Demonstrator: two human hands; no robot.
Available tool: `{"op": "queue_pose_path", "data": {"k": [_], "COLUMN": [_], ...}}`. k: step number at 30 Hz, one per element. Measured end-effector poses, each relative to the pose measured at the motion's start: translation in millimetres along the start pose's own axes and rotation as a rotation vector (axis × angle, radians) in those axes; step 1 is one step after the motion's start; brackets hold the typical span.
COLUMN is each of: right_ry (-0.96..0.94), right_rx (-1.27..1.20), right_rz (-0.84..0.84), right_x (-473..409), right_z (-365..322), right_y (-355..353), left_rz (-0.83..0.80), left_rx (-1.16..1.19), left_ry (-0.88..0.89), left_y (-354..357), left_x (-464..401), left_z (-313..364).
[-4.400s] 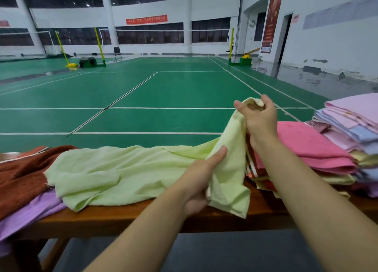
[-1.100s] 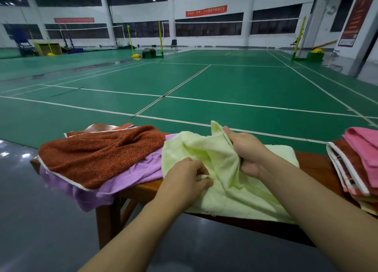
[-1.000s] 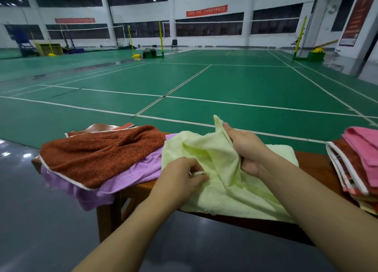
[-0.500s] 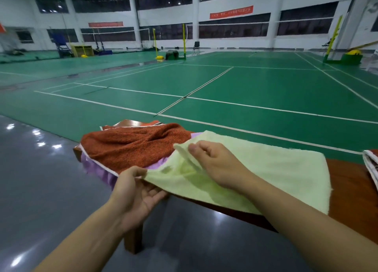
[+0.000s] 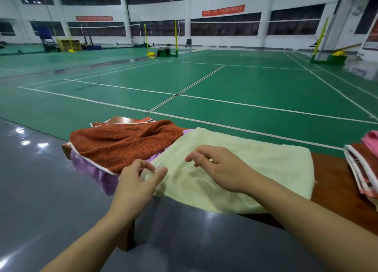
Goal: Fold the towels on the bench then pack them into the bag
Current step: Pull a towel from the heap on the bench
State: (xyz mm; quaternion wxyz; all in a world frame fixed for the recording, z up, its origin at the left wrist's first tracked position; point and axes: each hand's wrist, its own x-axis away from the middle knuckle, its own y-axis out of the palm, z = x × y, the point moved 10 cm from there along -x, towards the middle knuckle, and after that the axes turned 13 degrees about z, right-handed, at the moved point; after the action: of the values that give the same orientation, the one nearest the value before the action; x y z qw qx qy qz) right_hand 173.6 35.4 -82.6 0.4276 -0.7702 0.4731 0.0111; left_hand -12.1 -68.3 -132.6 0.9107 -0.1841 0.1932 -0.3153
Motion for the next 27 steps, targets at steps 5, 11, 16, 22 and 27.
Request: {"op": "queue_pose_path", "data": {"k": [5,11,16,22,27], "right_ry": [0.152,0.316,0.399,0.160,0.014], "right_rx": [0.140,0.440,0.479,0.348,0.498], "right_rz": [0.143,0.251,0.081,-0.039,-0.148], "right_x": [19,83,101,111,121], "right_z": [37,71,86,71,80], "right_y": [-47,-119,-108,-111,-107], "left_rz": [-0.063,-0.084,0.018,-0.157,-0.224], "left_rx": [-0.160,-0.186,-0.223,0.304,0.626], "left_ry": [-0.023,-0.020,0.017,-0.179,-0.421], "left_y": [22,16,2,20,28], "left_x": [-2,-5,-4,4,10], "left_z": [-8,-6,11,15,11]}}
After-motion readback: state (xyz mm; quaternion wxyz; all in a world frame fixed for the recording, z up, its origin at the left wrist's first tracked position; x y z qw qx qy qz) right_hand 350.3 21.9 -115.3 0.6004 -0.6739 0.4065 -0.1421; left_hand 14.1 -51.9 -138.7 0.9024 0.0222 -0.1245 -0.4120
